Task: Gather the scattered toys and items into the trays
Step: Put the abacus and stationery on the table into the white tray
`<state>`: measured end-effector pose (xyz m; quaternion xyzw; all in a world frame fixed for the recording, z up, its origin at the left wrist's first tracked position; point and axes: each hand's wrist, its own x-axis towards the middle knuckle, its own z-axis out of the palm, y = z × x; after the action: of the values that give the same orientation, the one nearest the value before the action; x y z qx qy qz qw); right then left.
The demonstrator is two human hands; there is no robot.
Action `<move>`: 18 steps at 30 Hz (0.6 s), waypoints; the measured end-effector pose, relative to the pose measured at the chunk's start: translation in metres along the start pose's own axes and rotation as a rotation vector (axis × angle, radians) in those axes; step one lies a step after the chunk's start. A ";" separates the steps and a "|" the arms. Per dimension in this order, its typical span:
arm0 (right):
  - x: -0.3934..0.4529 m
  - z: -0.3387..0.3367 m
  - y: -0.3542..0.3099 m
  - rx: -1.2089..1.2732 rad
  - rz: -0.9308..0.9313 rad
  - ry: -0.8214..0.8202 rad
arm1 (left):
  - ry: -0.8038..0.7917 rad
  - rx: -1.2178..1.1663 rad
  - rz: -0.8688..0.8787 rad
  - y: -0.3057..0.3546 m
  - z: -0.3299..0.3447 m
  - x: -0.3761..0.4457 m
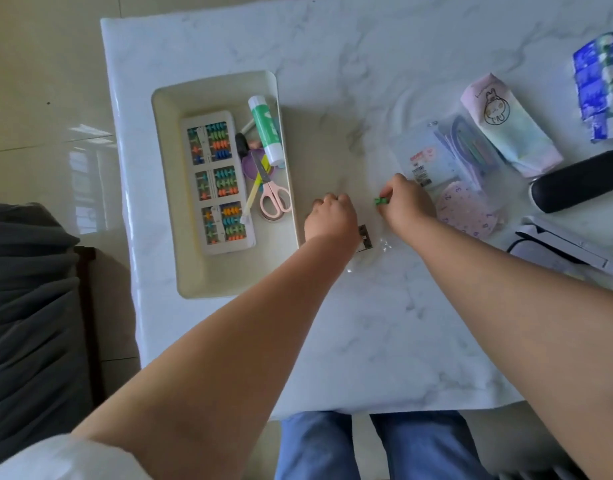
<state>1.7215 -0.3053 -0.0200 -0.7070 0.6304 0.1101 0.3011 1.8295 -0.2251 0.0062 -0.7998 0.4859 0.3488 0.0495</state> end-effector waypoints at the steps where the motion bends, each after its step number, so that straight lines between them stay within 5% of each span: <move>1: -0.001 -0.001 0.002 0.005 0.012 0.001 | 0.002 0.018 -0.033 0.002 0.007 -0.001; 13: -0.014 -0.010 0.001 0.159 0.004 -0.016 | 0.015 -0.144 -0.096 0.011 0.017 -0.009; 18: -0.016 -0.029 -0.045 0.341 -0.067 0.131 | 0.260 -0.360 -0.031 -0.005 -0.037 -0.010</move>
<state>1.7553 -0.3073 0.0242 -0.6719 0.6342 -0.0547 0.3785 1.8490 -0.2303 0.0390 -0.8413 0.4059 0.3232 -0.1517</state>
